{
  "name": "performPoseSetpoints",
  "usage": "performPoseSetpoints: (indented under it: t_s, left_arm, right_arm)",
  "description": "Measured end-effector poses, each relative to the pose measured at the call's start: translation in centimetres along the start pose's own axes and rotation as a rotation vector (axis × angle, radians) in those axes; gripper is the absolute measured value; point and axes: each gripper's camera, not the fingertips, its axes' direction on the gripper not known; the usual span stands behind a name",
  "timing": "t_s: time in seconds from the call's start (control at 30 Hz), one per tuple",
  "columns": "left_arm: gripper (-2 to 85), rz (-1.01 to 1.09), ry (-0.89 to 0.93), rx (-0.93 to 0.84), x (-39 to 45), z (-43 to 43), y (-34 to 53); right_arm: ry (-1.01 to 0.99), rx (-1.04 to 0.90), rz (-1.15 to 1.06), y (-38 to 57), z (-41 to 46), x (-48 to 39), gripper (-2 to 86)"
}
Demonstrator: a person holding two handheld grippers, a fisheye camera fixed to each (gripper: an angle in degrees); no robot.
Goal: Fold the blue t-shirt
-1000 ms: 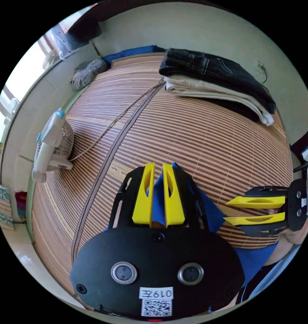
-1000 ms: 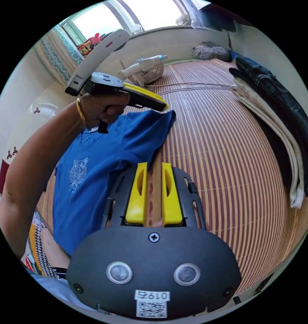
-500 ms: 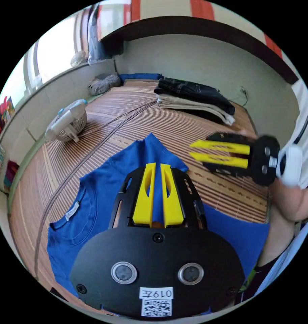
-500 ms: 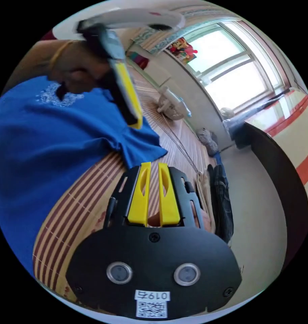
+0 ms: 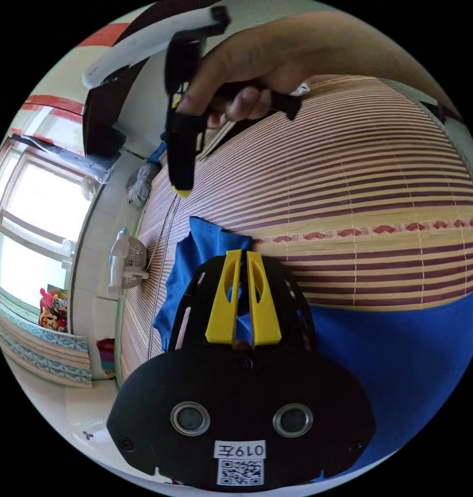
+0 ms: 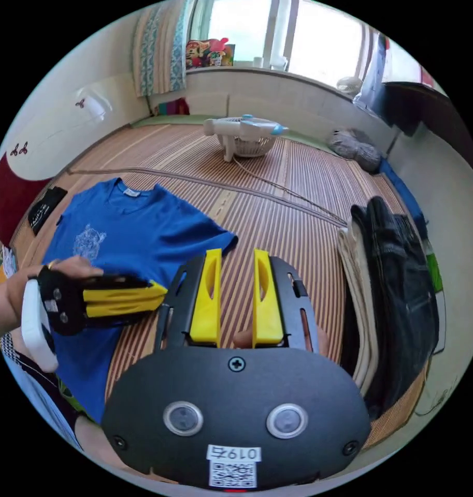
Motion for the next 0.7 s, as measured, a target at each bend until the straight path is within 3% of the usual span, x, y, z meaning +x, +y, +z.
performPoseSetpoints:
  t_s: [0.13, 0.27, 0.47, 0.7]
  left_arm:
    - [0.9, 0.003, -0.057, 0.002, 2.6, -1.9, 0.4]
    - [0.8, -0.037, -0.019, 0.047, 2.9, -4.2, 1.6]
    - [0.7, -0.047, -0.025, 0.072, 3.8, -6.7, 2.9]
    - [0.7, -0.046, 0.021, 0.071, 3.9, -8.7, 3.9]
  right_arm:
    - [-0.219, -0.085, 0.094, -4.7, 5.6, 5.6, 7.4]
    - [-0.222, -0.2, 0.126, -4.1, 11.5, 7.4, 5.8]
    - [-0.342, -0.117, 0.214, -1.1, 13.2, 11.5, -0.3]
    - [-0.384, -0.122, 0.314, 2.9, 14.0, 15.4, -0.9]
